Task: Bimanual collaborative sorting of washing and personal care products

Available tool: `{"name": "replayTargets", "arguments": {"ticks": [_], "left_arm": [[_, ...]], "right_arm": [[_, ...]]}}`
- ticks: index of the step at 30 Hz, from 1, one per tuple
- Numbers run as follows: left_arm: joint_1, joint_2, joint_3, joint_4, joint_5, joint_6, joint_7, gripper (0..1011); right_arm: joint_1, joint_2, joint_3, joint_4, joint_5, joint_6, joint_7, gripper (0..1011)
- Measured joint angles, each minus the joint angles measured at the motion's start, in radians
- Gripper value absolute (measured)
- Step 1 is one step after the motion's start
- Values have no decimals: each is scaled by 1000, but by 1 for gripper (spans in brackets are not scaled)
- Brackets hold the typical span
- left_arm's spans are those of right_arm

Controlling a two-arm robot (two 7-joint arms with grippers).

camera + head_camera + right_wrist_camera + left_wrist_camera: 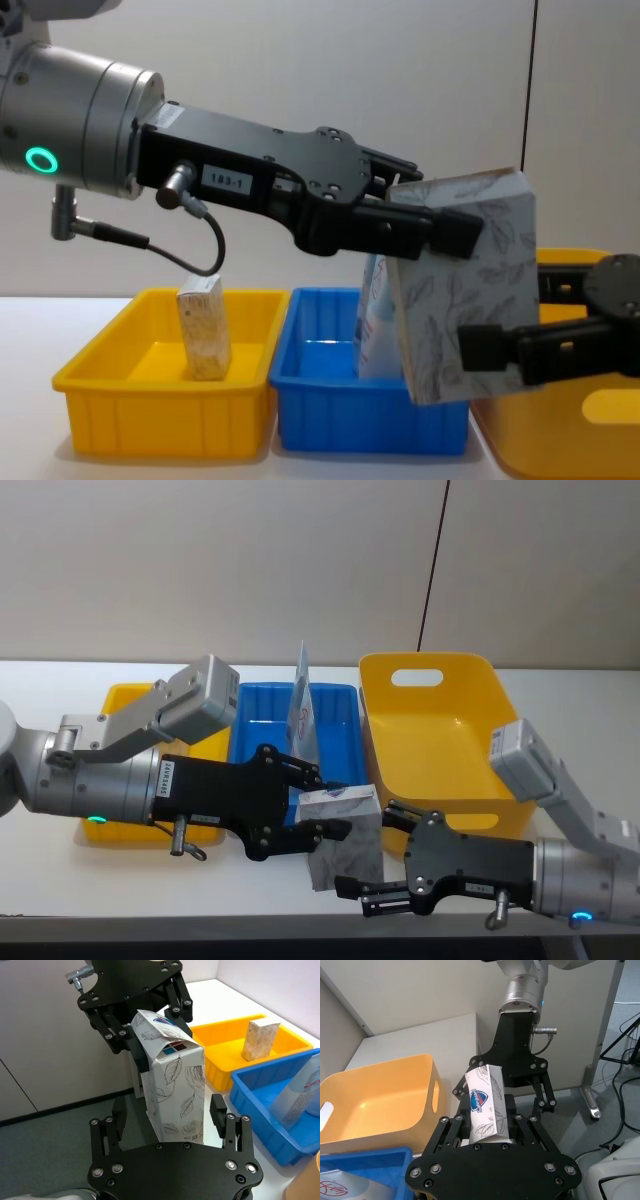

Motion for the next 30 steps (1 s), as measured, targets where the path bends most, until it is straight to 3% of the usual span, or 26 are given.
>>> {"name": "replayTargets", "arguments": {"ticks": [7,17,25,30], "left_arm": [[0,0,0,0,0,0,0,342],[0,0,0,0,0,0,0,342],[0,0,0,0,0,0,-1,342],[0,0,0,0,0,0,-2,342]], "right_arm": [[16,-6,-16,13,-8,-11,6,960],[30,-11,-29,24,-15,-19,10,678],[35,-14,-35,29,-19,-23,12,390],[37,-14,-36,30,-19,-23,12,349]]}}
